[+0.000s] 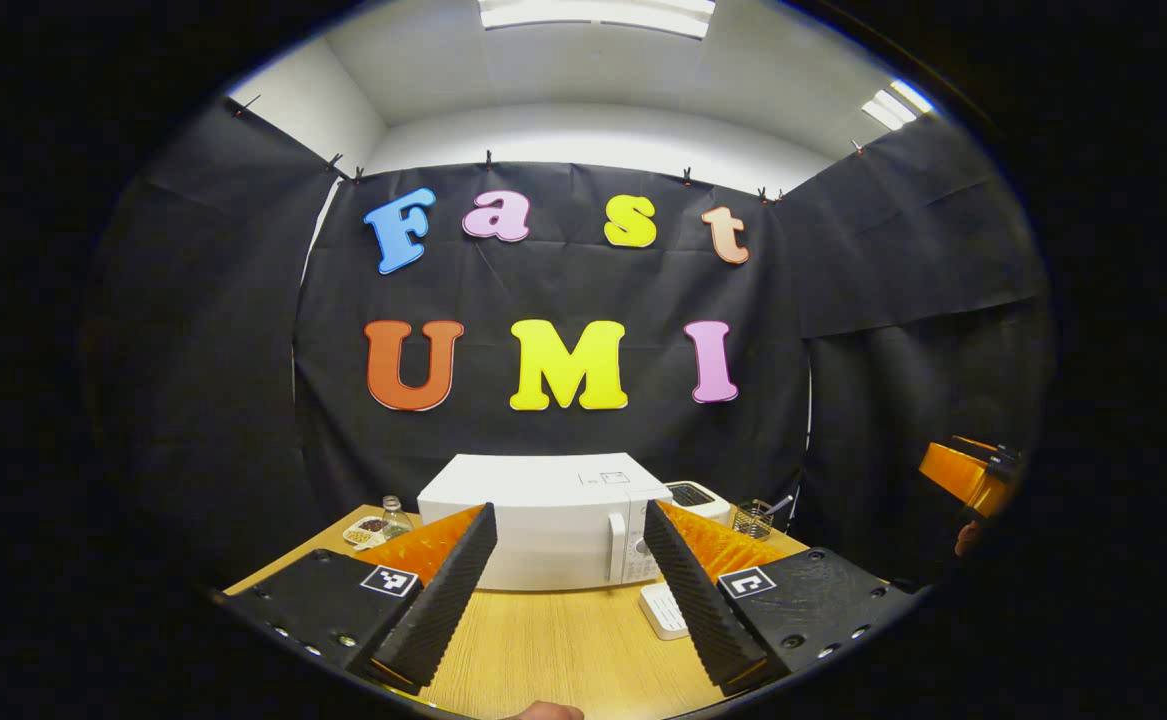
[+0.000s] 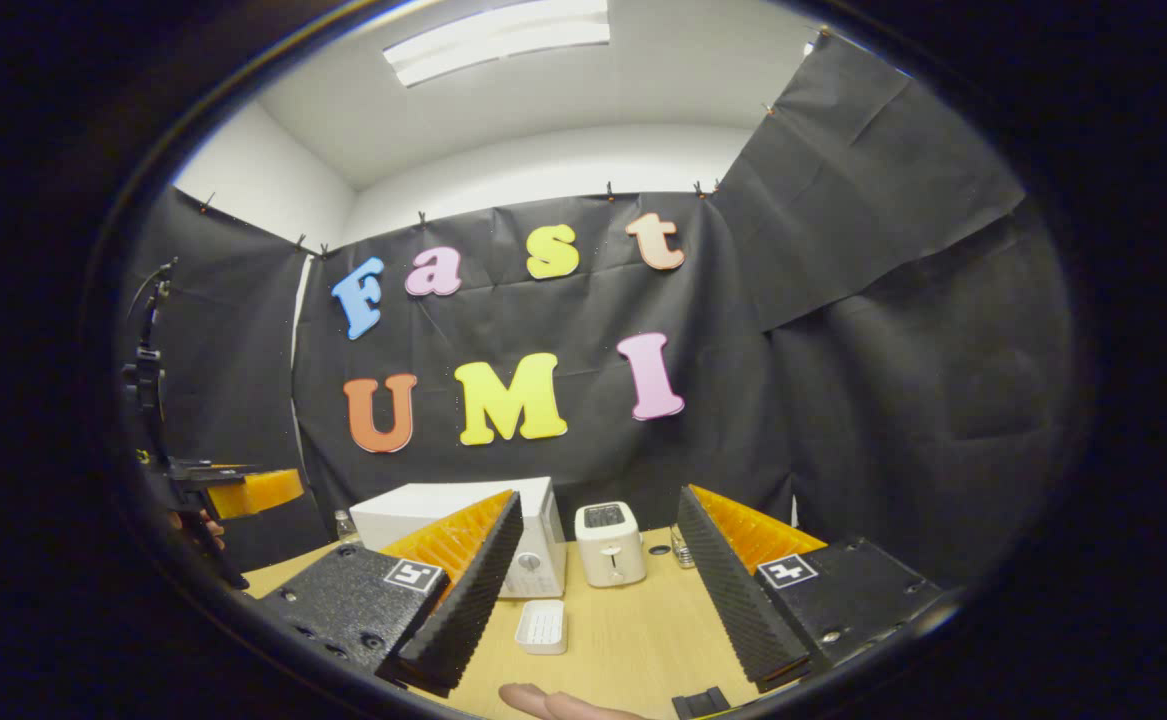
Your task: Open the microwave oven with the left hand, put the food in, and close the microwave oven.
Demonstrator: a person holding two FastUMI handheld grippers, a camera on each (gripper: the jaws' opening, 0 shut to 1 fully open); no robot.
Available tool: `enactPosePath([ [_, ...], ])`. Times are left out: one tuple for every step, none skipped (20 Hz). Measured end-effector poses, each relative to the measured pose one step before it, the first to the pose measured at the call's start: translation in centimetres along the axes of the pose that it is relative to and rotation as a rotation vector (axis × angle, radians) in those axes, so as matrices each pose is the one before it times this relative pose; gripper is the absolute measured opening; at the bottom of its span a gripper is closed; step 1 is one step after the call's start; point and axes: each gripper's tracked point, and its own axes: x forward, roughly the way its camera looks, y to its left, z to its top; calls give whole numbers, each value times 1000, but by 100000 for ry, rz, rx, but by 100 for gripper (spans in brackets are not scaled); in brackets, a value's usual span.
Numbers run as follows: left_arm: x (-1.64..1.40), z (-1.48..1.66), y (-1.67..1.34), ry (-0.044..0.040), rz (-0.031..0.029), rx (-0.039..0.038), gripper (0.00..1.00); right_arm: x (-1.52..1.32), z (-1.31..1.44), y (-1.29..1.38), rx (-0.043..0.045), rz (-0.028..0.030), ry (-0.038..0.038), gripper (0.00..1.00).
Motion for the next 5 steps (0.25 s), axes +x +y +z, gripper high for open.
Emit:
enactPosePath([
  [-1082,-311,205,748,768,-20,93,-508,294,408,56,877,-815,99],
  [-1124,-418,511,780,1541,196,93,-411,195,213,-162,64,-433,99],
  [-1082,-275,582,254,2380,385,93,-432,164,198,-511,-137,-319,99],
  [-977,-121,1026,-470,3424,949,93,-445,290,387,-1016,317,-386,99],
  [-748,-179,1039,-245,3881,103,94,-387,454,481,-1390,775,-800,99],
])
